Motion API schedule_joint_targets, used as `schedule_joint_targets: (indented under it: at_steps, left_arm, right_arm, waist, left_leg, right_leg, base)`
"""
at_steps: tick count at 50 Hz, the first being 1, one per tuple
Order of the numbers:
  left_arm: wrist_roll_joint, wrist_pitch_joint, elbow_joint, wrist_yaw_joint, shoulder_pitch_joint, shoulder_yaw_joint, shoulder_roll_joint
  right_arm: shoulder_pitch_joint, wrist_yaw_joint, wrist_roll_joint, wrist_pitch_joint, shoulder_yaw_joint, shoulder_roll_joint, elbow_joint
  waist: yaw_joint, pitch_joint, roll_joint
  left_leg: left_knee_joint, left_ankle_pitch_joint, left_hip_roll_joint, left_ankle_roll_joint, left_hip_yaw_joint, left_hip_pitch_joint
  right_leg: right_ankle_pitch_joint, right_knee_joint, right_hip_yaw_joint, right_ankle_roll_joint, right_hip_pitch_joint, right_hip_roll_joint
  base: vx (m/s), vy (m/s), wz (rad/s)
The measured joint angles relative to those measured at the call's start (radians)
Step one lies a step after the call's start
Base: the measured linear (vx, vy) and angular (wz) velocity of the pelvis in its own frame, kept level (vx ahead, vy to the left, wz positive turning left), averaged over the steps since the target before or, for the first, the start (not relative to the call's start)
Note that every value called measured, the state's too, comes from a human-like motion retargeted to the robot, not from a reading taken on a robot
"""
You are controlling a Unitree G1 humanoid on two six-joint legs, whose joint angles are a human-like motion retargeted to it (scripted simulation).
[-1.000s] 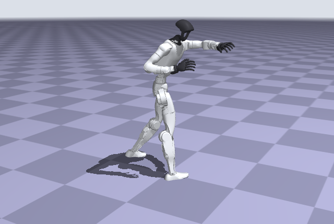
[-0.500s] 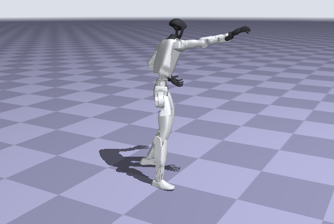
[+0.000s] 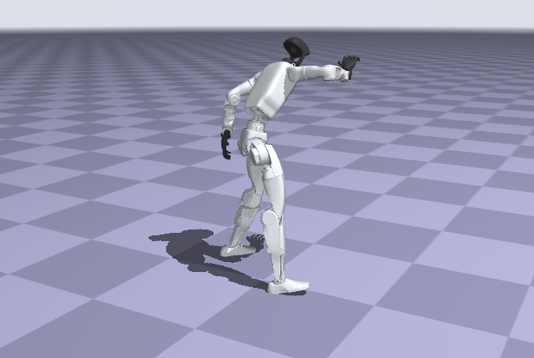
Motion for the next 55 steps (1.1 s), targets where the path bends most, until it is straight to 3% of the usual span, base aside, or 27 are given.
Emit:
schedule_joint_targets:
  at_steps: [3, 5, 7, 8, 10, 13, 15, 16, 18, 20, 22, 23, 27, 30, 34, 38, 41, 45, 48, 50, 52, 55]
  left_arm:
    - [0.032, -0.025, 0.06, 0.008, -0.069, -0.021, -0.049]
    - [-0.019, -0.062, 0.078, 0.013, -0.132, -0.043, -0.115]
    - [0.046, -0.109, 0.087, 0.253, -0.207, -0.027, -0.203]
    - [0.042, -0.128, 0.055, 0.278, -0.251, -0.012, -0.241]
    - [-0.081, -0.102, -0.063, 0.061, -0.328, -0.008, -0.329]
    - [-0.167, -0.136, -0.124, 0.011, -0.485, -0.066, -0.383]
    - [-0.189, -0.202, -0.148, 0.04, -0.653, -0.052, -0.306]
    - [-0.208, -0.242, -0.133, 0.063, -0.768, -0.022, -0.2]
    - [-0.227, -0.29, -0.064, 0.118, -1.039, 0.032, 0.083]
    - [-0.229, -0.278, -0.014, 0.132, -1.364, 0.026, 0.399]
    - [-0.229, -0.26, -0.074, 0.108, -1.767, -0.175, 0.607]
    - [-0.195, -0.263, -0.14, 0.095, -1.972, -0.341, 0.647]
    - [-0.04, -0.229, -0.389, 0.021, -2.607, -1.033, 0.654]
    - [0.036, -0.233, -0.487, 0.013, -2.805, -1.32, 0.648]
    - [0.158, -0.25, -0.591, 0.025, -2.86, -1.435, 0.647]
    - [0.161, -0.286, -0.657, 0.048, -2.732, -1.347, 0.663]
    - [0.073, -0.302, -0.712, 0.053, -2.514, -1.14, 0.678]
    - [0.073, -0.307, -0.809, 0.021, -2.156, -0.837, 0.592]
    - [0.005, -0.304, -0.921, -0.019, -1.938, -0.659, 0.482]
    - [0.033, -0.299, -0.962, -0.023, -1.825, -0.565, 0.41]
    - [0.194, -0.253, -0.999, 0.018, -1.689, -0.426, 0.36]
    - [0.592, -0.138, -1.067, 0.096, -1.462, -0.185, 0.317]
  right_arm:
    - [0.077, -0.003, -0.121, -0.008, -0.069, -0.048, -0.19]
    - [0.176, 0.023, -0.197, -0.013, -0.135, -0.053, -0.307]
    - [0.295, 0.063, -0.18, -0.032, -0.194, -0.019, -0.43]
    - [0.379, 0.081, -0.147, -0.07, -0.23, 0.045, -0.479]
    - [0.515, 0.197, -0.045, -0.136, -0.244, 0.157, -0.563]
    - [0.533, 0.365, 0.057, -0.146, -0.072, 0.317, -0.59]
    - [0.499, 0.464, 0.104, -0.137, 0.021, 0.429, -0.571]
    - [0.505, 0.496, 0.136, -0.14, 0.035, 0.471, -0.56]
    - [0.563, 0.53, 0.199, -0.15, 0.0, 0.537, -0.536]
    - [0.692, 0.537, 0.243, -0.157, -0.108, 0.585, -0.508]
    - [0.857, 0.533, 0.267, -0.15, -0.267, 0.634, -0.48]
    - [0.946, 0.538, 0.266, -0.141, -0.36, 0.665, -0.462]
    - [1.189, 0.573, 0.259, -0.108, -0.651, 0.869, -0.42]
    - [1.206, 0.56, 0.25, -0.092, -0.647, 1.021, -0.403]
    - [1.053, 0.575, 0.159, -0.044, -0.408, 1.134, -0.353]
    - [0.809, 0.603, 0.132, -0.009, -0.16, 1.169, -0.267]
    - [0.648, 0.548, 0.167, -0.011, -0.027, 1.171, -0.191]
    - [0.619, 0.534, 0.244, -0.053, 0.019, 1.126, -0.164]
    - [0.61, 0.511, 0.217, -0.049, -0.002, 1.102, -0.156]
    - [0.6, 0.502, 0.168, -0.047, -0.035, 1.1, -0.162]
    - [0.582, 0.505, 0.094, -0.037, -0.072, 1.09, -0.184]
    - [0.541, 0.535, -0.018, -0.033, -0.142, 1.064, -0.242]
  waist:
    - [-0.054, 0.0, -0.025]
    - [-0.092, 0.0, -0.04]
    - [-0.134, -0.001, -0.059]
    - [-0.15, -0.004, -0.081]
    - [-0.192, -0.03, -0.095]
    - [-0.341, -0.175, -0.061]
    - [-0.488, -0.279, -0.026]
    - [-0.571, -0.323, 0.003]
    - [-0.73, -0.388, 0.059]
    - [-0.869, -0.414, 0.119]
    - [-0.966, -0.375, 0.192]
    - [-0.982, -0.363, 0.237]
    - [-0.911, -0.325, 0.428]
    - [-0.814, -0.318, 0.533]
    - [-0.751, -0.316, 0.548]
    - [-0.755, -0.29, 0.507]
    - [-0.744, -0.252, 0.477]
    - [-0.662, -0.243, 0.461]
    - [-0.562, -0.237, 0.432]
    - [-0.52, -0.245, 0.398]
    - [-0.5, -0.248, 0.384]
    - [-0.473, -0.232, 0.361]
  left_leg:
    - [0.072, -0.051, 0.05, 0.013, 0.06, 0.008]
    - [0.085, -0.079, 0.07, 0.024, 0.121, 0.071]
    - [0.135, -0.108, 0.106, 0.072, 0.209, 0.159]
    - [0.164, -0.119, 0.132, 0.094, 0.264, 0.207]
    - [0.229, -0.117, 0.19, 0.124, 0.383, 0.331]
    - [0.327, 0.009, 0.236, 0.178, 0.522, 0.501]
    - [0.384, 0.131, 0.207, 0.176, 0.517, 0.567]
    - [0.414, 0.174, 0.165, 0.155, 0.46, 0.561]
    - [0.466, 0.213, 0.064, 0.102, 0.332, 0.519]
    - [0.499, 0.18, -0.01, 0.06, 0.257, 0.467]
    - [0.495, 0.105, 0.006, 0.061, 0.288, 0.442]
    - [0.474, 0.061, 0.022, 0.08, 0.34, 0.429]
    - [0.249, -0.044, 0.015, 0.141, 0.59, 0.412]
    - [0.121, -0.034, -0.032, 0.168, 0.781, 0.434]
    - [0.168, 0.005, -0.082, 0.153, 0.832, 0.409]
    - [0.2, 0.011, -0.065, 0.105, 0.765, 0.34]
    - [0.15, -0.015, -0.007, 0.114, 0.793, 0.332]
    - [0.043, 0.044, 0.06, 0.116, 0.82, 0.295]
    - [-0.079, 0.147, 0.041, 0.061, 0.882, 0.312]
    - [-0.06, 0.143, 0.04, 0.05, 0.907, 0.31]
    - [-0.024, 0.108, 0.046, 0.029, 0.862, 0.31]
    - [-0.036, 0.091, 0.044, -0.018, 0.736, 0.335]
  right_leg:
    - [-0.041, 0.046, -0.154, 0.023, -0.073, -0.033]
    - [0.019, -0.072, -0.199, 0.012, -0.036, -0.001]
    - [0.064, -0.072, -0.16, -0.01, -0.019, 0.023]
    - [0.08, -0.058, -0.12, -0.022, -0.019, 0.043]
    - [0.089, -0.014, -0.018, -0.048, -0.008, 0.099]
    - [0.053, 0.029, 0.172, -0.109, 0.019, 0.214]
    - [0.018, 0.05, 0.3, -0.135, 0.049, 0.286]
    - [0.005, 0.051, 0.354, -0.143, 0.067, 0.312]
    - [-0.016, 0.046, 0.443, -0.148, 0.097, 0.345]
    - [-0.032, 0.025, 0.502, -0.148, 0.131, 0.358]
    - [-0.038, -0.021, 0.531, -0.146, 0.193, 0.37]
    - [-0.038, -0.039, 0.555, -0.131, 0.206, 0.373]
    - [-0.009, -0.106, 0.677, -0.034, 0.233, 0.359]
    - [0.006, -0.134, 0.762, 0.031, 0.252, 0.322]
    - [-0.019, -0.141, 0.852, 0.021, 0.284, 0.253]
    - [-0.06, -0.141, 0.867, -0.104, 0.333, 0.214]
    - [-0.089, -0.14, 0.82, -0.184, 0.396, 0.2]
    - [-0.13, -0.119, 0.713, -0.208, 0.479, 0.208]
    - [-0.152, -0.108, 0.64, -0.196, 0.527, 0.2]
    - [-0.17, -0.093, 0.571, -0.195, 0.563, 0.196]
    - [-0.182, -0.064, 0.503, -0.206, 0.604, 0.212]
    - [-0.178, 0.048, 0.411, -0.228, 0.646, 0.26]
  base:
    - [0.07, -0.35, -1.02]
    - [0.15, -0.34, -1.69]
    - [0.27, -0.34, -2.29]
    - [0.4, -0.33, -2.81]
    - [0.51, -0.32, -3.22]
    - [0.64, -0.29, -3.64]
    - [0.71, -0.16, -3.63]
    - [0.68, -0.07, -3.19]
    - [0.62, 0.02, -2.47]
    - [0.57, 0.08, -1.6]
    - [0.56, 0.11, -1.11]
    - [0.57, 0.17, -1.31]
    - [0.56, 0.27, -1.7]
    - [0.49, 0.3, -1.75]
    - [0.37, 0.29, -1.35]
    - [0.26, 0.29, -0.26]
    - [0.23, 0.25, 0.65]
    - [0.25, 0.2, 1.11]
    - [0.27, 0.19, 1.1]
    - [0.31, 0.19, 1.58]
    - [0.33, 0.19, 1.76]
    - [0.34, 0.16, 1.83]
